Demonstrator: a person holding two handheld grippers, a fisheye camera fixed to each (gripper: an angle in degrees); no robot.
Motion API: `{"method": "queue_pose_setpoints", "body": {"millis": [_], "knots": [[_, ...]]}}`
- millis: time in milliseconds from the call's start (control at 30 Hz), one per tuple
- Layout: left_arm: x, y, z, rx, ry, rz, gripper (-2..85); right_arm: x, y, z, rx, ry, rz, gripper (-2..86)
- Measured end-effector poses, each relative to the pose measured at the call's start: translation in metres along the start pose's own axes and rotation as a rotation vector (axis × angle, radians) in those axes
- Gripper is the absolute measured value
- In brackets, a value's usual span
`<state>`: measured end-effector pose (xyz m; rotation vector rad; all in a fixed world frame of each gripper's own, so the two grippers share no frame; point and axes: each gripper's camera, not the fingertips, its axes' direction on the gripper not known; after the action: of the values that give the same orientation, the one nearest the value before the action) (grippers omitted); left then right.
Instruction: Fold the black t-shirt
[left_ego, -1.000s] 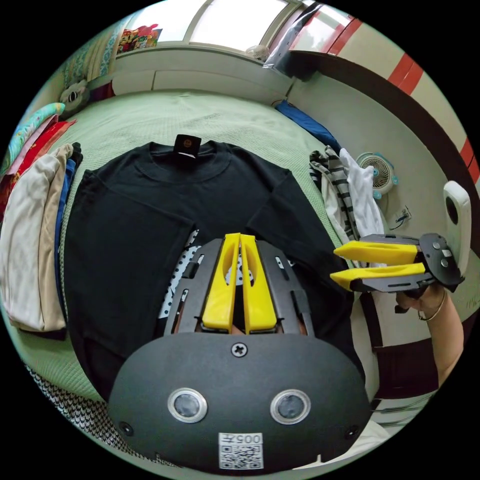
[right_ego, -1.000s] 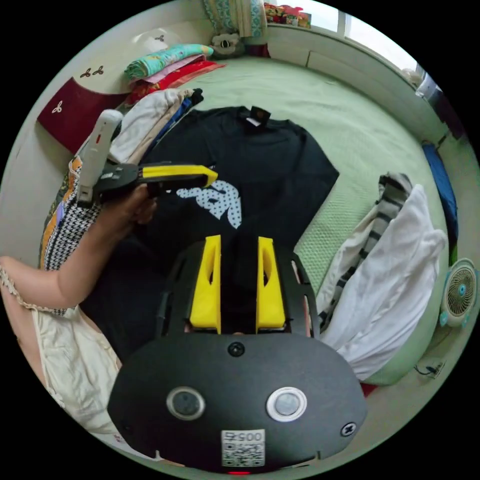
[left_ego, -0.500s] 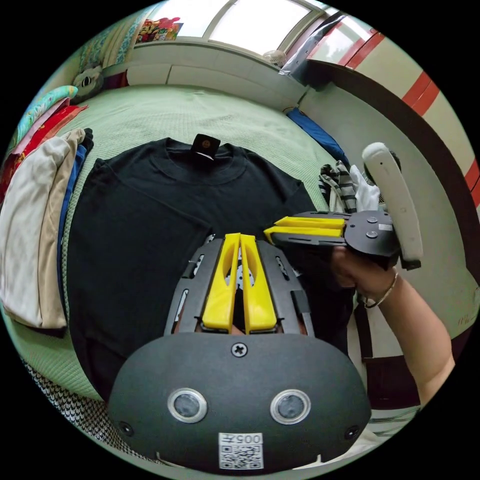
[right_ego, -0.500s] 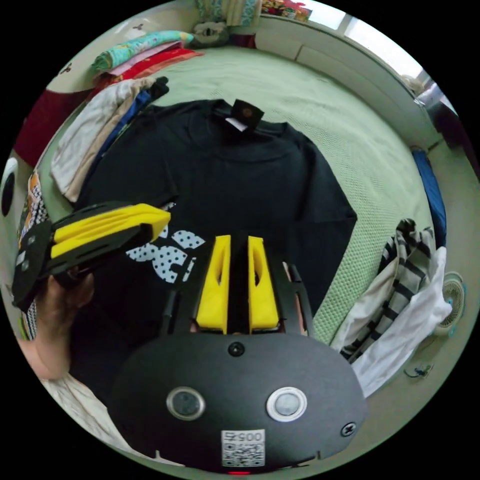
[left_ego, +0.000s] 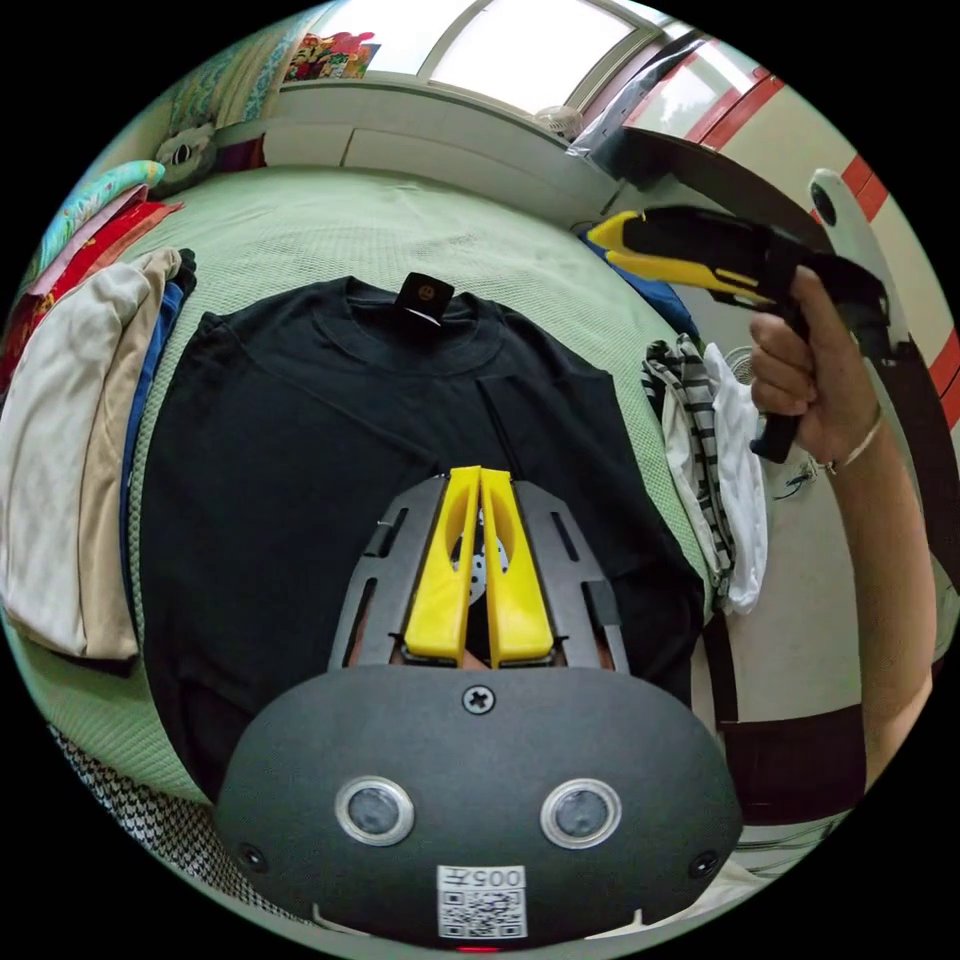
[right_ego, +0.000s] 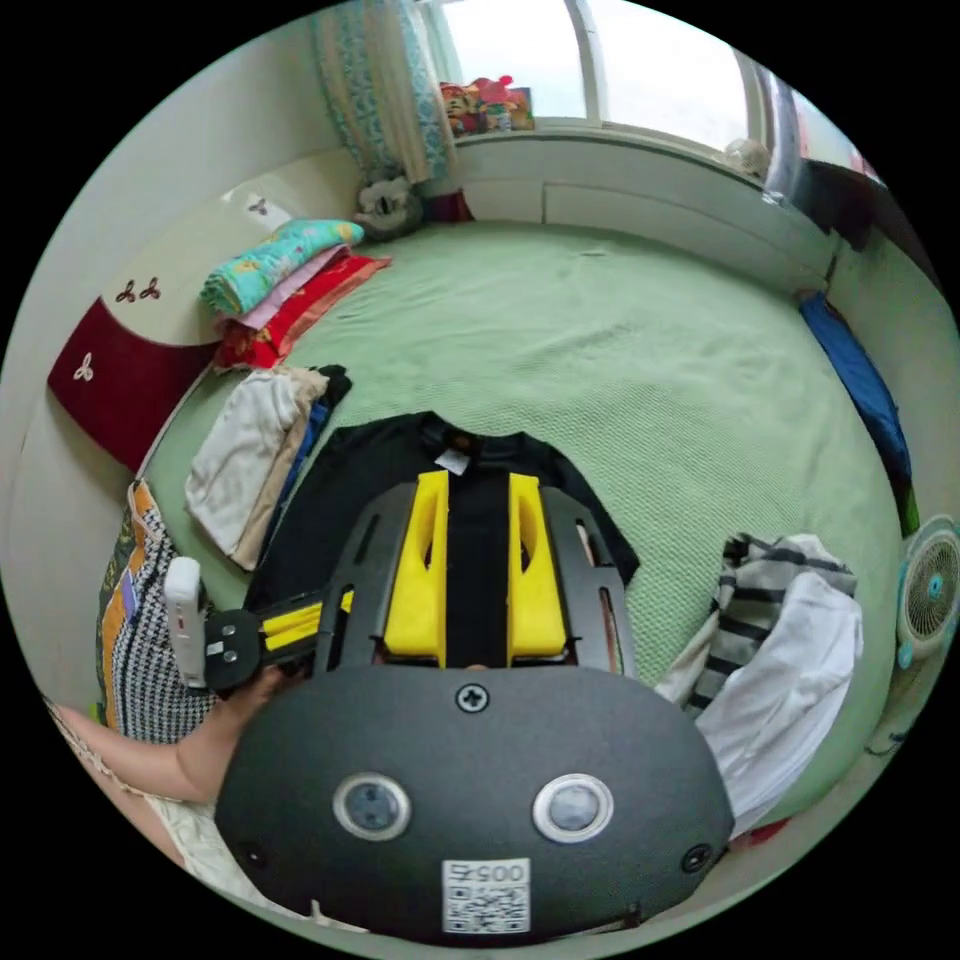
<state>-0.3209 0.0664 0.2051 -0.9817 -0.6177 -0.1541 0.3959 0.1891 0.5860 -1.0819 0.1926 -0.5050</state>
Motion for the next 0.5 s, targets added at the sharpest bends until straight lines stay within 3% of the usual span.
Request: {"method": "queue_pose_setpoints", "body": {"millis": [133, 267, 500], "knots": [[-0.004, -0.001, -0.003, -0.001, 0.014, -0.004, -0.7, 0.071, 0.017, 0.019, -0.091, 0.076, 0.170, 9.8], [-0.005, -0.001, -0.004, -0.009, 0.020, 0.006, -0.6, 0.127, 0.045, 0.043, -0.137, 0.027, 0.359, 11.5], [-0.005, 0.002, -0.008, -0.017, 0.022, 0.015, -0.6, 0.158, 0.049, 0.070, -0.180, 0.014, 0.442, 6.9]]}}
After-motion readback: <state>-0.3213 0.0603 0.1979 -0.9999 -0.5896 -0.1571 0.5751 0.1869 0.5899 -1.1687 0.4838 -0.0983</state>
